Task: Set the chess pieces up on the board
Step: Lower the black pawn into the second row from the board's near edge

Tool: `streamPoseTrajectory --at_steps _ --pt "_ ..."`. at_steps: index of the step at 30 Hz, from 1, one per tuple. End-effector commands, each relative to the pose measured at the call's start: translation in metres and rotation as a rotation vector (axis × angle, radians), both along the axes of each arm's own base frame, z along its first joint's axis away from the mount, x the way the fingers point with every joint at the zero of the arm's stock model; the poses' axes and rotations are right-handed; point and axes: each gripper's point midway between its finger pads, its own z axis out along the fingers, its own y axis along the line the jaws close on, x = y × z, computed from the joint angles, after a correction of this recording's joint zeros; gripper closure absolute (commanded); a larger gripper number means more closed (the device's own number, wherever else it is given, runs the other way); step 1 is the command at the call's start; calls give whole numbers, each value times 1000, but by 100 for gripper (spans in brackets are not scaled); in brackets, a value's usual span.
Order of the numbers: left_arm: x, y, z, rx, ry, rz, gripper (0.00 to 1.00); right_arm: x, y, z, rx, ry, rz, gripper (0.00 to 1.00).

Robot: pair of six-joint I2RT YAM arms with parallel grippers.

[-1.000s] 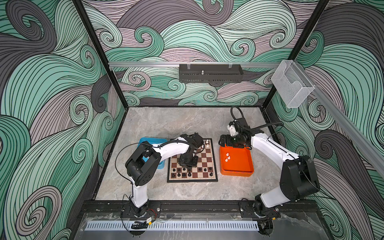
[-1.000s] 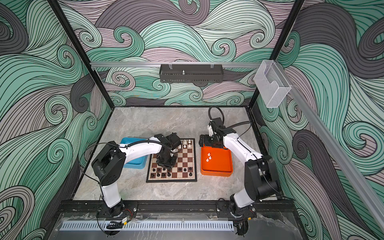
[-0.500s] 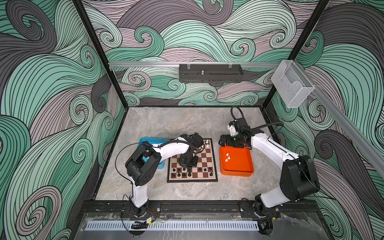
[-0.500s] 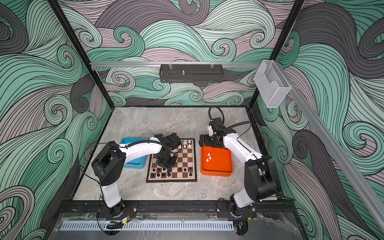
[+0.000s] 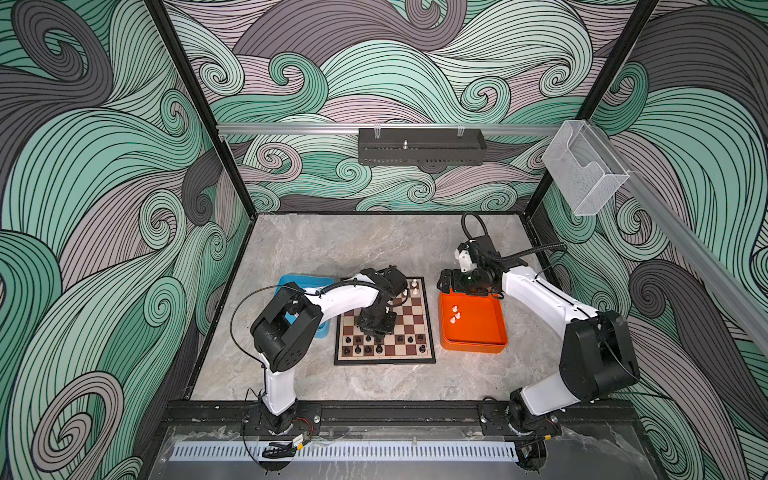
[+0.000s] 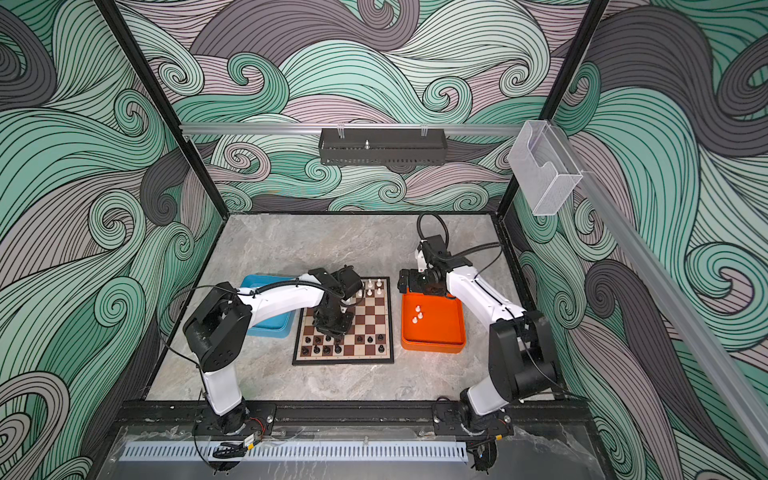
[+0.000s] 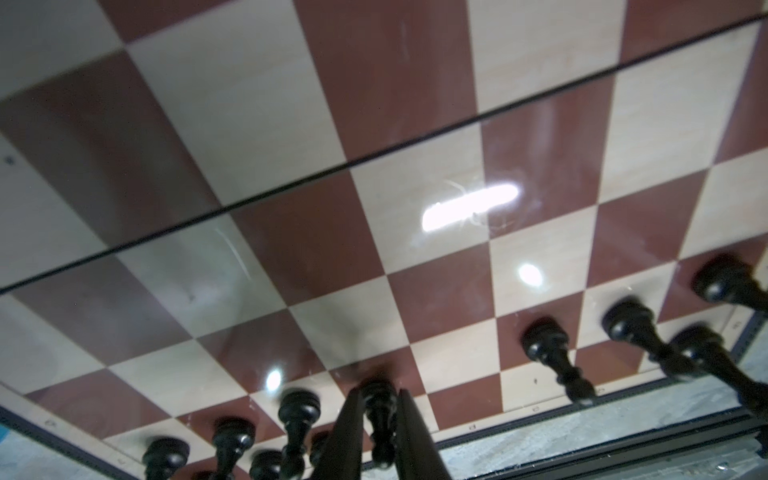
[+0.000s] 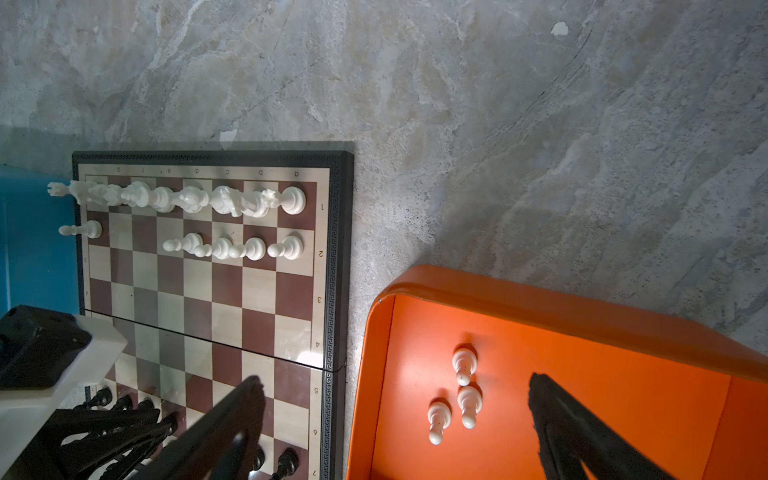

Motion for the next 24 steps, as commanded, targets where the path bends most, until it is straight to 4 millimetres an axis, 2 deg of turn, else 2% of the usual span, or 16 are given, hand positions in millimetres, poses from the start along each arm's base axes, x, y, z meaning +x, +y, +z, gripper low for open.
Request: streamPoseTrajectory --at_steps 1,21,24 --pt "3 -1 -2 18 -7 4 79 -3 -3 -3 -2 9 -5 1" --pt "14 -4 3 19 -55 18 78 -3 -3 0 -1 1 -4 2" --pt "16 -3 5 20 -69 21 72 -2 -3 1 -3 -2 -5 1"
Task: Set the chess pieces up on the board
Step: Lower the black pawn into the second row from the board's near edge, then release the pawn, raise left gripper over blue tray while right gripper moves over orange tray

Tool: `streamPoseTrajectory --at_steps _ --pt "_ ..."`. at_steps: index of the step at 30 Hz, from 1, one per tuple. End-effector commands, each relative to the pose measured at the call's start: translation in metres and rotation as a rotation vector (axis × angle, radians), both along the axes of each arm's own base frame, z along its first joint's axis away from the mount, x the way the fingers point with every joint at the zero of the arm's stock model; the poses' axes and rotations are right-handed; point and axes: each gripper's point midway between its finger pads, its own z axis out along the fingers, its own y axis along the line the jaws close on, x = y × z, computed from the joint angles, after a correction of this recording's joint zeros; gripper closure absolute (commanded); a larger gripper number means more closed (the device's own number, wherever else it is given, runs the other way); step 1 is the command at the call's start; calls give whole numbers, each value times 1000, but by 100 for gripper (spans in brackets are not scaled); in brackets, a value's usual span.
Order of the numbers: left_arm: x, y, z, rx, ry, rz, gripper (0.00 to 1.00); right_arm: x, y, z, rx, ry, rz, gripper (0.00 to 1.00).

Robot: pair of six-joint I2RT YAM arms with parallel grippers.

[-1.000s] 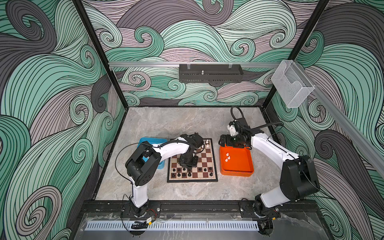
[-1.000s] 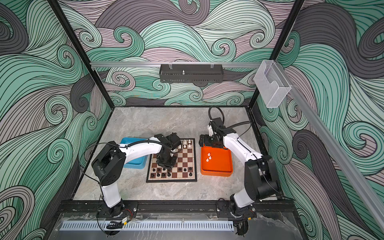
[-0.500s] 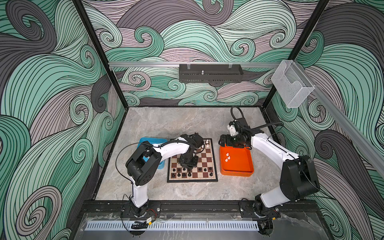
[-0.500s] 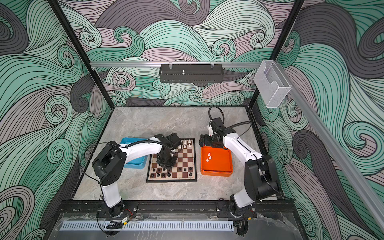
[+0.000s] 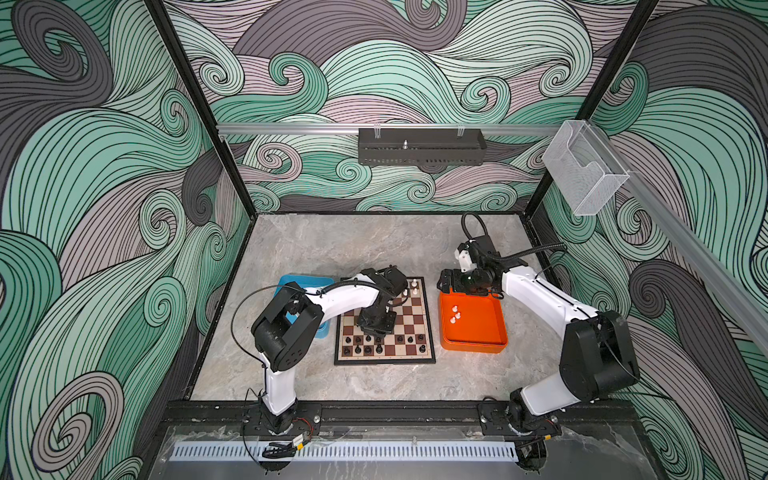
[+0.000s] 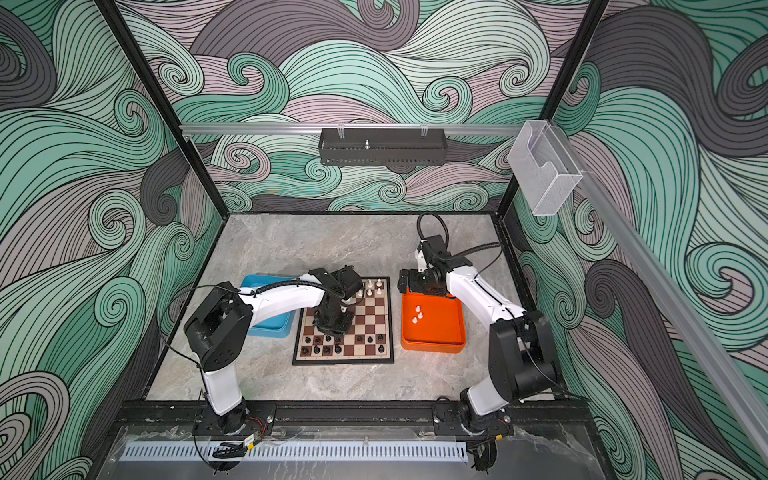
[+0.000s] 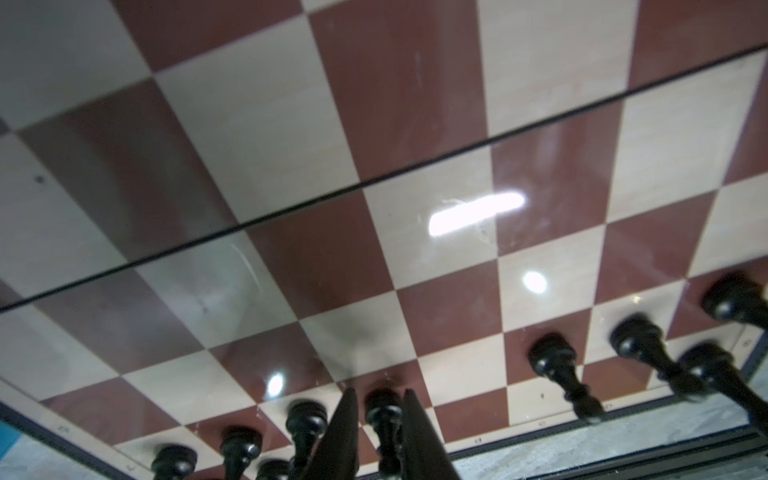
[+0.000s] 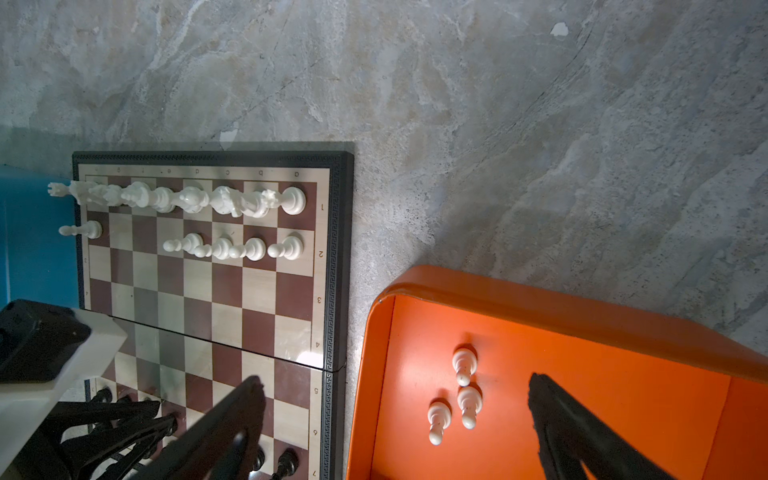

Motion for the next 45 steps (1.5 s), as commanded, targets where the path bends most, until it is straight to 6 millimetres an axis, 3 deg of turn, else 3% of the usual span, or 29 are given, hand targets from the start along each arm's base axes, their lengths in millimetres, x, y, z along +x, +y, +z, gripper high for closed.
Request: streamPoseTrajectory --at_steps 1,14,25,31,35,41,45 --pt "12 -5 8 2 -47 13 71 -2 -4 1 -4 -2 -5 1" --pt "33 -9 33 -60 -141 21 68 6 -5 16 -31 -3 -4 1" --pt "92 3 93 -197 -311 95 55 19 -9 28 -71 23 -33 1" --pt "114 33 123 -236 -382 173 35 23 -19 30 -116 40 -63 1" --pt "127 66 136 -211 -416 247 21 18 -21 24 -53 81 -70 4" --pt "143 111 159 -199 -477 371 15 -1 -42 9 -91 114 -81 14" --pt "148 142 166 -153 -514 421 15 -18 -43 -15 -96 174 -83 26"
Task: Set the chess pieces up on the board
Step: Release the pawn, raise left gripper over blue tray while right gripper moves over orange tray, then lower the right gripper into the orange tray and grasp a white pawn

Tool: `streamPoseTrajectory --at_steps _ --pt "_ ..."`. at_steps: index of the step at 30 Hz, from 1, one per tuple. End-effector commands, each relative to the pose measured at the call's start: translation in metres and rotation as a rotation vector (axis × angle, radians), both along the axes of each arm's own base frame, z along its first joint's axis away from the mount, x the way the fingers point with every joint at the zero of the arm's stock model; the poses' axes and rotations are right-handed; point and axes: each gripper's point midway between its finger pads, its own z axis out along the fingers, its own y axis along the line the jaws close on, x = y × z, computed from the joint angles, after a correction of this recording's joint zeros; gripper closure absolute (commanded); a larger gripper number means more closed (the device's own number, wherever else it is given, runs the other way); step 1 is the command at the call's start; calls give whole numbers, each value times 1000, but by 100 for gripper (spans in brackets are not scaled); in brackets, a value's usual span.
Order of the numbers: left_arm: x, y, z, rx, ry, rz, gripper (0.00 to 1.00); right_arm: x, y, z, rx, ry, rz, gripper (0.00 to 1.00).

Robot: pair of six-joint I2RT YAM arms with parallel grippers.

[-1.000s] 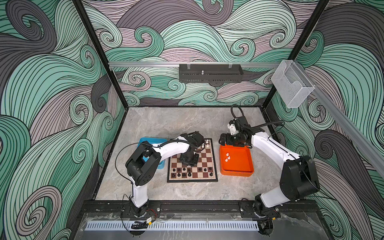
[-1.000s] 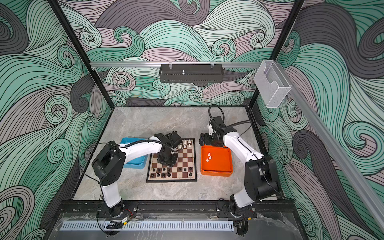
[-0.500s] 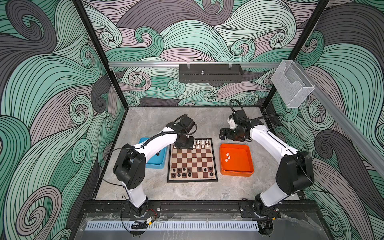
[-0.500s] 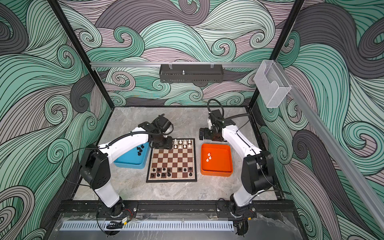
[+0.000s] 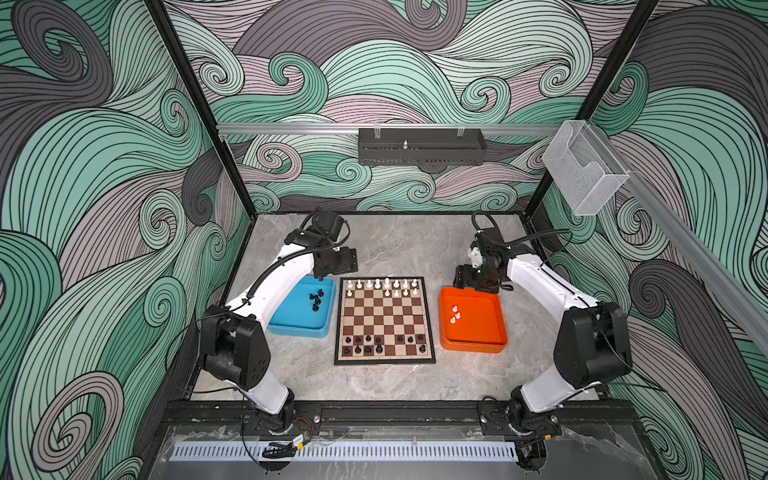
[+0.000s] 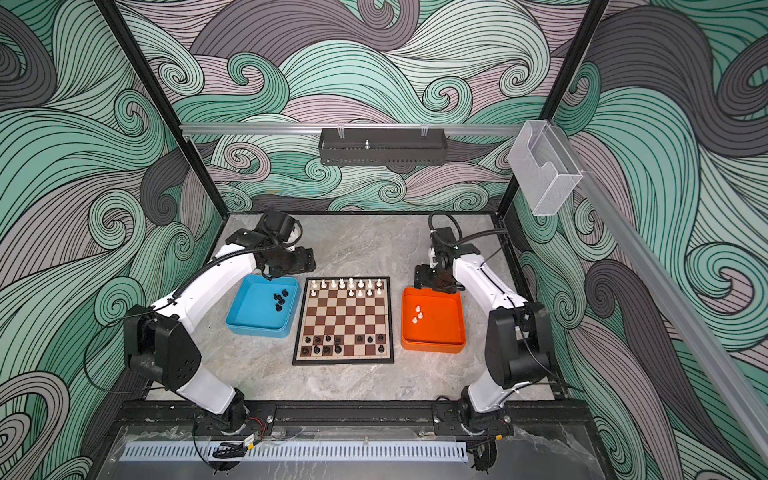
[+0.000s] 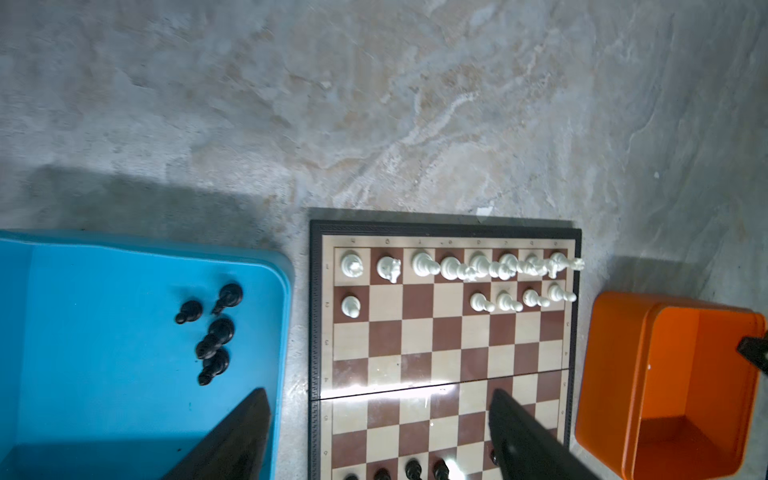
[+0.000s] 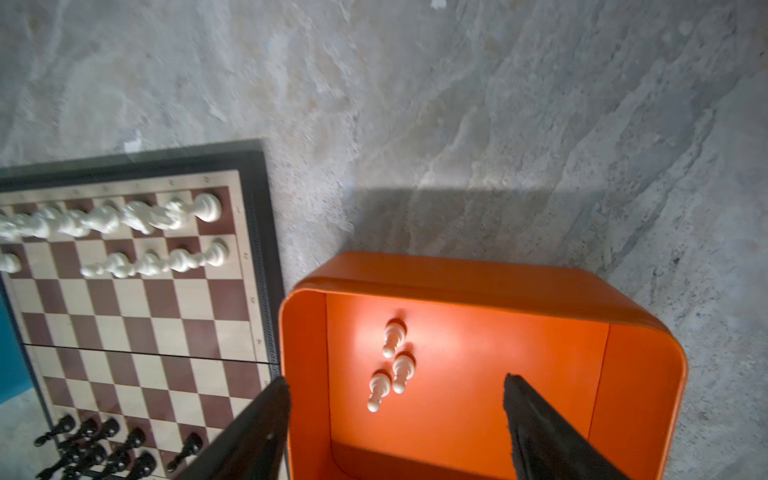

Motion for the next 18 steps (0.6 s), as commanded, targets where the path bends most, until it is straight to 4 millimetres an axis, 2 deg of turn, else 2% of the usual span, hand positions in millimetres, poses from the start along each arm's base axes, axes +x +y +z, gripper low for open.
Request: streamPoseTrajectory --at_steps 1,3,11,15,18 --pt "1 29 24 54 -48 49 15 -17 0 -15 5 46 6 31" --pt "1 45 24 67 -43 88 14 -23 -1 -26 3 67 0 39" --pt "-4 108 14 89 -18 230 14 -33 -4 -47 -33 86 -2 46" --pt "-2 131 7 83 -15 291 14 -34 -2 -51 -61 91 6 49" --pt "1 140 4 76 -12 319 14 -34 0 -53 -75 93 10 55"
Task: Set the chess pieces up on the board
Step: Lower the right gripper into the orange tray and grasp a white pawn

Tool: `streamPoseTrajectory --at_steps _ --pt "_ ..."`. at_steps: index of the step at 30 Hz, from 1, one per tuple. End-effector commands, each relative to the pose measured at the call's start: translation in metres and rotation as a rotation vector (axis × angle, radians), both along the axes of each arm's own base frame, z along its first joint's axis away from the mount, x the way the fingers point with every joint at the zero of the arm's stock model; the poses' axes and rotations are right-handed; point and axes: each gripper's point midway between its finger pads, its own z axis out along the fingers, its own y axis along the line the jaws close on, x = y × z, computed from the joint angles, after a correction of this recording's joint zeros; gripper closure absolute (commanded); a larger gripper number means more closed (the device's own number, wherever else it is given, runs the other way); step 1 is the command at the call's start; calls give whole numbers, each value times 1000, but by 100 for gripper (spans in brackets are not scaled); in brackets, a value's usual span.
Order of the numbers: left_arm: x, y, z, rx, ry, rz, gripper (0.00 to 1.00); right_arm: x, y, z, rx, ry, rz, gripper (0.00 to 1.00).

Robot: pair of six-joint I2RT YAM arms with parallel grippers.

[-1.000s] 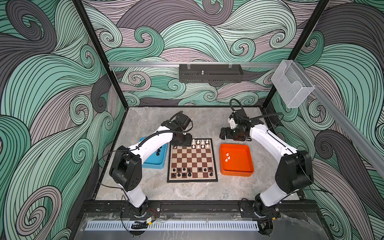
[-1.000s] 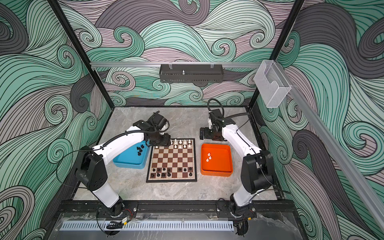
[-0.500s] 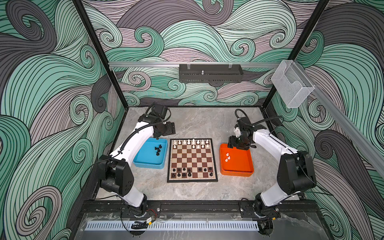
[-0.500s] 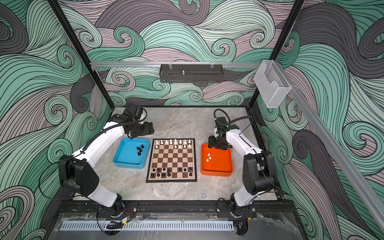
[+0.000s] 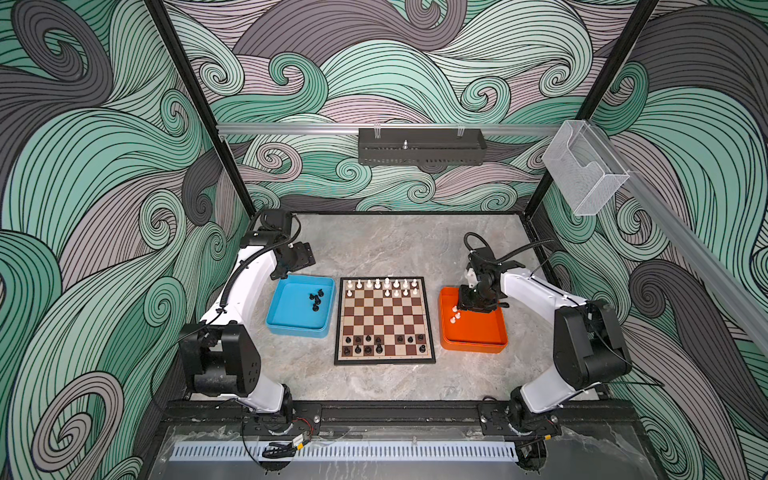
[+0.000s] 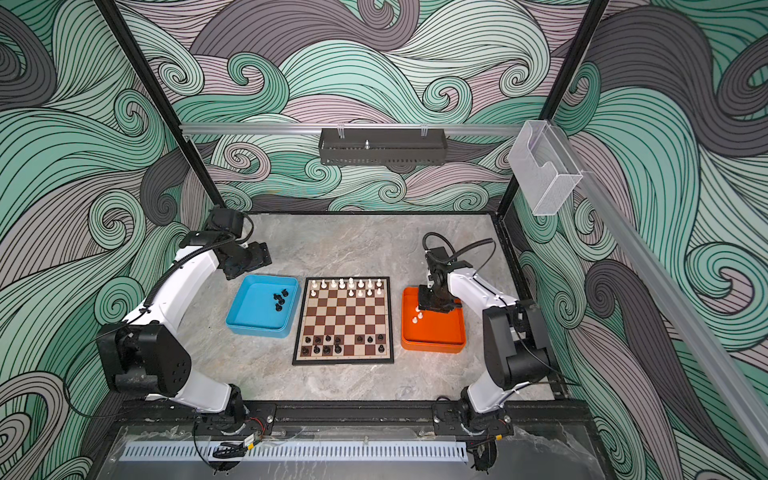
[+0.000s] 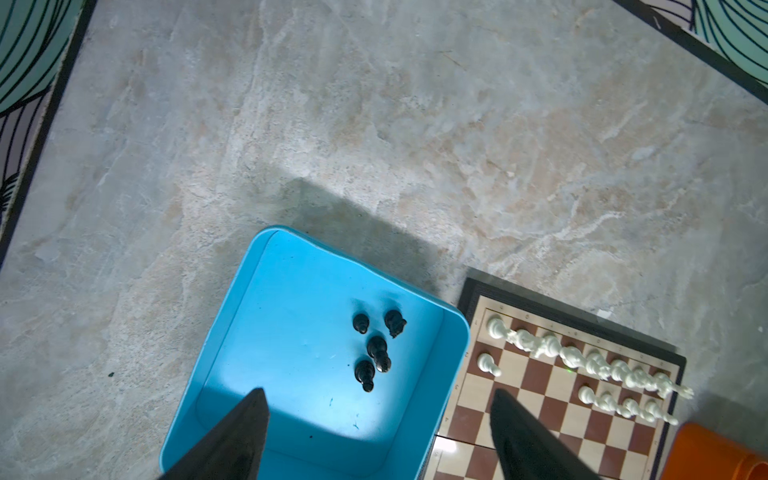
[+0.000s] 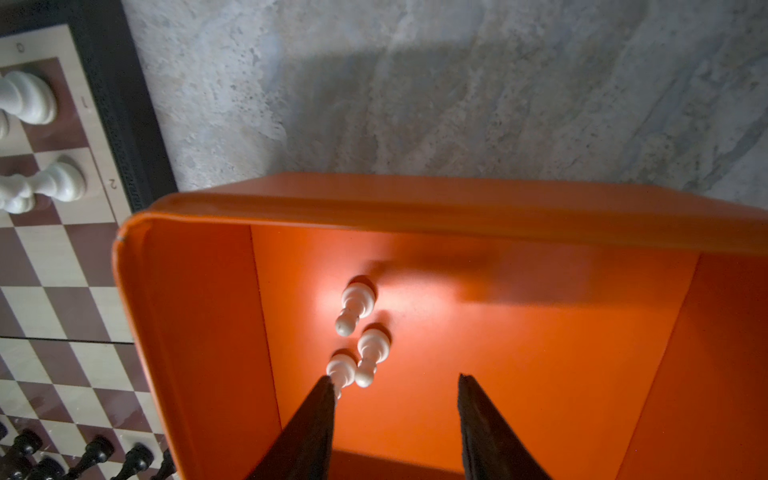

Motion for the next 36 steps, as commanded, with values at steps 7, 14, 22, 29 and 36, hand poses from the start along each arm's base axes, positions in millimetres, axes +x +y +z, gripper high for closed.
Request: streamPoseTrajectory --at_steps 7,14,22,29,36 --pt "13 16 -1 -7 -16 29 14 -1 3 -15 -50 26 -4 61" --pt "18 19 -10 -17 4 37 14 -1 6 -21 -61 41 -4 67" --pt "16 23 -17 -14 22 37 14 -1 9 -29 -65 61 -1 71" --pt "15 25 -19 -14 27 39 14 2 11 -27 -65 52 10 76" --pt "13 26 -20 -16 31 41 14 4 13 -25 -62 45 15 80"
